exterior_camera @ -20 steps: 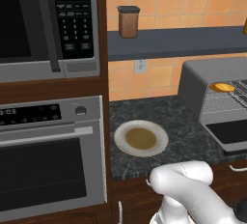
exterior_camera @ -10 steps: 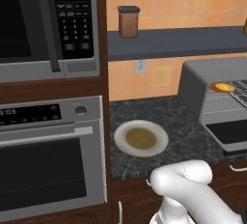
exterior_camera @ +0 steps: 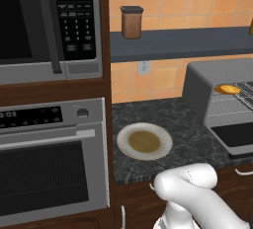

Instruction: Pick up the kebab skewer and baguette bread, and place them inside the toaster oven. Close the toaster oven door and start by setting the timer.

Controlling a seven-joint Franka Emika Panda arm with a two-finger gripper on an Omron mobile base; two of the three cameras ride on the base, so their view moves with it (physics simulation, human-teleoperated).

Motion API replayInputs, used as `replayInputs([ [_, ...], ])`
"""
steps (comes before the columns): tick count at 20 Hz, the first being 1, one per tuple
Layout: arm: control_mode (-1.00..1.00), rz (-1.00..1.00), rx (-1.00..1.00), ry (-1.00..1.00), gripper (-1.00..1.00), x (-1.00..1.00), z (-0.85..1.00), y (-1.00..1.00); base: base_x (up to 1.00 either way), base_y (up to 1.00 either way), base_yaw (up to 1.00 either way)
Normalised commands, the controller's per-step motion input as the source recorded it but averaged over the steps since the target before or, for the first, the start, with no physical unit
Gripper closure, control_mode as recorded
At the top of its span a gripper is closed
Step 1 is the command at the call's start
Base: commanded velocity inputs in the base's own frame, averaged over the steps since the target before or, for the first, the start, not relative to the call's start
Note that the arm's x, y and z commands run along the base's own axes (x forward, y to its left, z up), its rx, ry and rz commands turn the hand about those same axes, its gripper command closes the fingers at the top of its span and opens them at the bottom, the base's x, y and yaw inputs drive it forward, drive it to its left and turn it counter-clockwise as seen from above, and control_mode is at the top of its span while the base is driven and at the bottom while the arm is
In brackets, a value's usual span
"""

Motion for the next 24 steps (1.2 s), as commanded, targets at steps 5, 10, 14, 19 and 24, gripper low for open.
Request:
replayInputs([
  [5, -1.00, 0.00, 0.00, 0.00, -1.00, 0.14, -0.10, 0.00, 0.00, 0.00, 0.00],
  [10, -1.00, 0.00, 0.00, 0.00, -1.00, 0.27, -0.11, 0.00, 0.00, 0.00, 0.00],
  [14, -1.00, 0.00, 0.00, 0.00, -1.00, 0.11, -0.19, 0.00, 0.00, 0.00, 0.00],
  [19, -1.00, 0.00, 0.00, 0.00, -1.00, 0.06, -0.21, 0.00, 0.00, 0.00, 0.00],
  [24, -1.00, 0.00, 0.00, 0.00, -1.00, 0.10, -0.01, 0.00, 0.00, 0.00, 0.00],
])
